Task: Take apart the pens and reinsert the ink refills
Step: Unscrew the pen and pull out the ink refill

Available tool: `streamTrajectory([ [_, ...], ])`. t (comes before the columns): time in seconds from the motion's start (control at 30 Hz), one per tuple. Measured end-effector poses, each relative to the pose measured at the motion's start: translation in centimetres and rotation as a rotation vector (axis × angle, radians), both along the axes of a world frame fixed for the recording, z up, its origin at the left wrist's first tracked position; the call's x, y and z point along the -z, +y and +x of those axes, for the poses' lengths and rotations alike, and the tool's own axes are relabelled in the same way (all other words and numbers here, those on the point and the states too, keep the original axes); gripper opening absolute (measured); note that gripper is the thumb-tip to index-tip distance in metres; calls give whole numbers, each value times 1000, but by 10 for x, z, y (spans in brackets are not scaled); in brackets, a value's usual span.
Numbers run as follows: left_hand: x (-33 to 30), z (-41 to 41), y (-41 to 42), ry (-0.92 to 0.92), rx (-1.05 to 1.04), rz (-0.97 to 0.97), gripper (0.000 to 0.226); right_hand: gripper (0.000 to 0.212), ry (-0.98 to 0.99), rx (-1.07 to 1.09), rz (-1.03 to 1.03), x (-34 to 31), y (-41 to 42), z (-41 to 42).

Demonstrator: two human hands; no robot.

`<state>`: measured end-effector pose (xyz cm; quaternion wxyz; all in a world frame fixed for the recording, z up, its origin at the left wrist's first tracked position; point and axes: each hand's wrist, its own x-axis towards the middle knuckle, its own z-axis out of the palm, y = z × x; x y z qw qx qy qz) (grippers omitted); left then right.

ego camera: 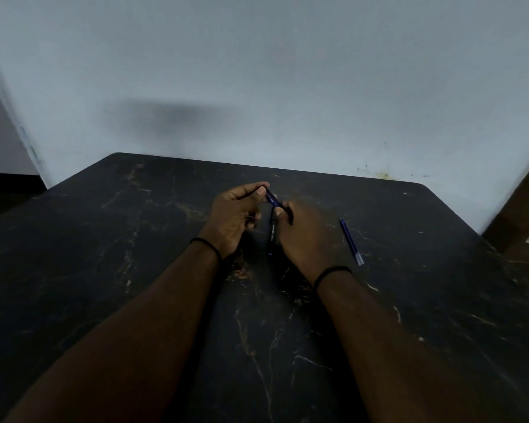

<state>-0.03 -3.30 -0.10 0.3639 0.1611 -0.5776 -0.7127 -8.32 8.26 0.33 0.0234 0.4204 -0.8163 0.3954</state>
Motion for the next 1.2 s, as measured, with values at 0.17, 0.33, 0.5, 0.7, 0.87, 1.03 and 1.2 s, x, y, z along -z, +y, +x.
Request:
streamTrajectory([
  [0.17, 0, -2, 0, 0, 6, 14, 17, 21, 25, 3, -15, 1, 0, 1],
  [0.33, -1, -2, 0, 9, -5, 36, 16, 23, 40, -16, 8, 2, -2, -1],
  [0.5, 0, -1, 0, 8, 18, 10, 14, 33, 38, -12, 105, 6, -2, 0],
  [0.7, 1, 0, -2, -5, 35, -12, 15, 35, 150, 67, 142, 4, -2, 3],
  [0.87, 0, 0, 0, -13, 17, -30, 16, 36, 184, 65, 141, 1, -1, 4],
  [1.03, 0, 2, 0, 15, -12, 18, 16, 49, 151, 97, 144, -1, 2, 6],
  [1.2, -2, 3, -2, 20, -107, 54, 15, 54, 158, 99, 149, -5, 9, 7],
])
